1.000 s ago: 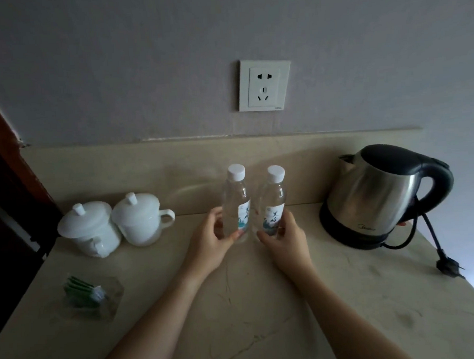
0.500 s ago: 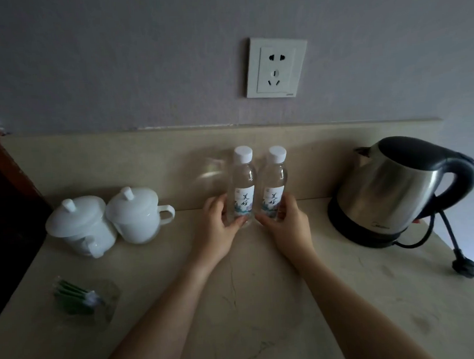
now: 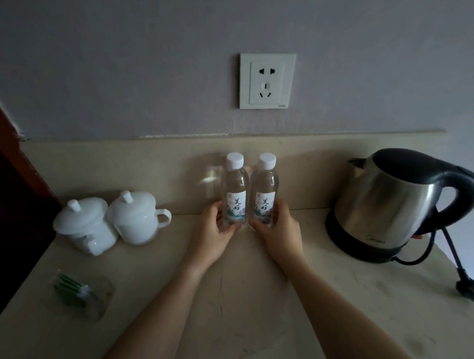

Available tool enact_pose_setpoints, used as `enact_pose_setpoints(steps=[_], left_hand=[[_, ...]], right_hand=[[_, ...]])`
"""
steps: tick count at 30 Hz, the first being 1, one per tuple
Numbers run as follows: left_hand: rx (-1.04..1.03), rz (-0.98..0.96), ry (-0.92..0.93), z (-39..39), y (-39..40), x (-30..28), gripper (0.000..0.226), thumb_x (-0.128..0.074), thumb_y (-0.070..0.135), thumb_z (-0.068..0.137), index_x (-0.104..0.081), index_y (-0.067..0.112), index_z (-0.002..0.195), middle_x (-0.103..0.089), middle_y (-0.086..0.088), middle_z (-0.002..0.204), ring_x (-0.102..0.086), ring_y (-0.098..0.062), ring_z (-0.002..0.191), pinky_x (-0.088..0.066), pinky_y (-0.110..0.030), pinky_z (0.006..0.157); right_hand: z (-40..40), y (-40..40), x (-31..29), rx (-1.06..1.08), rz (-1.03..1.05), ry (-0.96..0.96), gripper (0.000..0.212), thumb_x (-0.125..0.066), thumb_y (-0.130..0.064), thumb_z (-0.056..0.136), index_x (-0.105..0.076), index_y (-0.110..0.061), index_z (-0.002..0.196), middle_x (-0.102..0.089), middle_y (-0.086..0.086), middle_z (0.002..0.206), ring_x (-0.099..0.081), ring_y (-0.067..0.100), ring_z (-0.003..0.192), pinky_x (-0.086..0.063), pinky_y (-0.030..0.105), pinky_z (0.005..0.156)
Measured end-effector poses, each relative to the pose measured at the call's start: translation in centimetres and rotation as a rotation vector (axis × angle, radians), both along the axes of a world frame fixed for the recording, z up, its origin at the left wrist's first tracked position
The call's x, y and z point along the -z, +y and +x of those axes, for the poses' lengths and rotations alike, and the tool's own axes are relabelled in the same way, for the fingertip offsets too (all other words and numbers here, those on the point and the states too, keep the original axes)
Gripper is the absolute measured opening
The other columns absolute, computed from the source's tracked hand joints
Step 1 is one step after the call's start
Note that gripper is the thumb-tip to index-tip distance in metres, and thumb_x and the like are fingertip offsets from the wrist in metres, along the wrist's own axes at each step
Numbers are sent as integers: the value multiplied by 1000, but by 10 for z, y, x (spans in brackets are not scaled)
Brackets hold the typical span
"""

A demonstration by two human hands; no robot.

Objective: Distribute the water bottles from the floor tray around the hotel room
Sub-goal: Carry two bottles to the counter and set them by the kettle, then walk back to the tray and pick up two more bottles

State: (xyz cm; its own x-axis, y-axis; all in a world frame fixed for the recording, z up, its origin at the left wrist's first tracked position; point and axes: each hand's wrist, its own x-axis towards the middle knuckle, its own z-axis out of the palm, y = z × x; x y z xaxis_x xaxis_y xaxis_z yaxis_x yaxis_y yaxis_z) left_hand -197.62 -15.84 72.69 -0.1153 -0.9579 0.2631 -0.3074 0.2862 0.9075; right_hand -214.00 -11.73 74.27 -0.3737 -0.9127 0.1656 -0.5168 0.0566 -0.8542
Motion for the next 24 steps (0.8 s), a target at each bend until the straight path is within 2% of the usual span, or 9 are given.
enact_pose_setpoints(steps=[3,5,6,8,11,13,17,21,24], left_hand=[[-67,42,-14,-3,10,-2,59,-82,41,66,-50,55,114,-63,2,123,-62,-7,113,-51,-36,101],[-163,42,-37,-4,27,-3,74,-85,35,69,-48,30,132,-59,-2,126,-60,-9,113,-48,-20,97],[-207,11,-56,-5,39,-7,74,-86,29,70,-48,20,133,-57,-3,125,-60,-9,109,-46,-11,91],[-268,-102,-84,-1,67,-22,58,-84,19,73,-56,15,124,-60,-4,119,-62,-10,98,-47,-5,80],[-361,-297,-112,21,113,-61,36,-81,13,75,-64,16,106,-63,0,103,-65,-10,87,-55,-17,71],[-472,-391,-125,47,146,-90,27,-79,11,75,-65,16,98,-64,2,95,-64,-10,80,-52,-15,65],[-770,-472,-168,122,230,-133,19,-76,16,76,-67,15,93,-65,4,91,-64,-9,75,-52,-20,64],[-1092,-415,-254,215,339,-152,17,-77,15,79,-67,20,92,-65,4,92,-63,-9,79,-53,-25,65],[-1336,-326,-272,272,421,-154,23,-78,23,78,-63,36,88,-66,10,90,-62,-4,81,-53,-27,70]], right_hand=[[-2,-1,-2,-33,73,-41,64,-83,-37,70,-50,-21,122,-68,0,118,-65,20,108,-50,30,83],[-2,9,-5,-22,84,-105,82,-84,-37,67,-43,-15,135,-59,5,131,-59,22,118,-49,33,93],[-3,19,-8,5,59,-121,87,-84,-38,69,-40,-12,139,-54,7,135,-56,23,121,-48,34,96],[-1,42,-19,70,-56,-81,72,-78,-41,75,-46,-12,133,-56,5,128,-57,23,116,-49,36,94],[19,70,-51,14,-240,-109,31,-72,-36,81,-56,-22,104,-64,-4,97,-63,17,92,-53,39,83],[52,80,-76,-147,-304,-157,20,-70,-32,81,-59,-24,95,-65,-8,84,-64,14,80,-55,41,76],[148,118,-114,-522,-382,-266,18,-72,-29,80,-59,-25,93,-65,-8,75,-65,12,72,-55,36,68],[261,181,-131,-917,-390,-287,26,-65,-47,74,-56,-35,95,-65,-9,79,-64,10,73,-55,36,67],[336,242,-140,-1233,-377,-212,35,-70,-42,77,-59,-28,107,-64,-14,91,-61,1,86,-53,26,76]])
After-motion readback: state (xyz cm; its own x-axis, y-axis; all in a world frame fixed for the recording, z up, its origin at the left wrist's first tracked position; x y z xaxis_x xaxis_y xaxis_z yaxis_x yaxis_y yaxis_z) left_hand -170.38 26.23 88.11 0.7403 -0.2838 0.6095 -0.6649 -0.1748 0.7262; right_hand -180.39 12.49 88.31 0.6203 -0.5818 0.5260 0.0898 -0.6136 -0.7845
